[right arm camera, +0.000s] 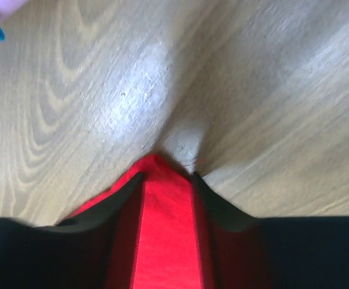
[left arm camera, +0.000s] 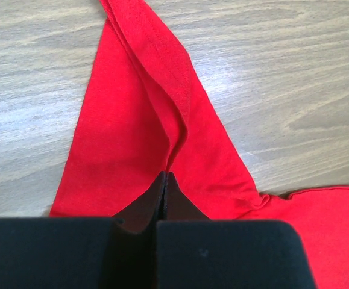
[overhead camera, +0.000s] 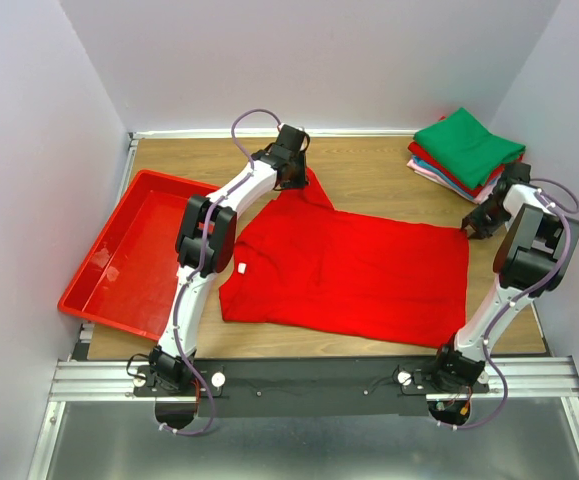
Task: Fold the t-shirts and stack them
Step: Fold the tshirt
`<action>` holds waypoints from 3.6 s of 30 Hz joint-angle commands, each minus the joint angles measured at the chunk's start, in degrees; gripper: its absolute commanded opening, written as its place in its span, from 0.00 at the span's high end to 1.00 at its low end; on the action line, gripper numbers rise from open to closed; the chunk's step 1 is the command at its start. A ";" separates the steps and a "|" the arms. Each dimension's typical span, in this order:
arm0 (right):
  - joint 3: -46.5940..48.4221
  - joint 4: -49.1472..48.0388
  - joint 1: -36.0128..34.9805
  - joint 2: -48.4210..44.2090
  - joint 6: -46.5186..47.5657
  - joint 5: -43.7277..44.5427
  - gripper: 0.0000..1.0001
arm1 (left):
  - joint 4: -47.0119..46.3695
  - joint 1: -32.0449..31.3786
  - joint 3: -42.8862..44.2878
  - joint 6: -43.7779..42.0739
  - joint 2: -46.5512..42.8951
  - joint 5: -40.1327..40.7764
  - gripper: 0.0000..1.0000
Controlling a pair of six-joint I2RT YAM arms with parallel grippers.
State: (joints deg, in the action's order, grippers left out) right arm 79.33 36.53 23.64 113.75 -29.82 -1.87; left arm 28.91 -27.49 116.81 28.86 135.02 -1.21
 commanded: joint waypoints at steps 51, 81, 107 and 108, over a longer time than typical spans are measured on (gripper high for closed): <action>-25.28 1.87 0.35 -36.40 7.24 1.52 0.99 | 0.71 -9.07 -45.96 6.21 -47.65 6.22 1.00; -30.20 9.25 0.27 -44.85 4.60 5.91 0.99 | 7.57 -14.17 -62.23 10.95 -67.43 3.07 1.00; -28.26 8.64 0.27 -42.59 -1.91 2.22 0.51 | 4.49 -7.77 -35.79 -4.78 -32.57 -4.32 0.44; -28.70 8.12 0.27 -41.43 -1.64 -0.13 0.51 | 4.23 -7.41 -35.34 -5.48 -31.50 -4.85 0.44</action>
State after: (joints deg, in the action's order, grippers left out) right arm 51.64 47.72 23.70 67.40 -31.46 3.53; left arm 34.30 -37.19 78.78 28.36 99.35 -3.11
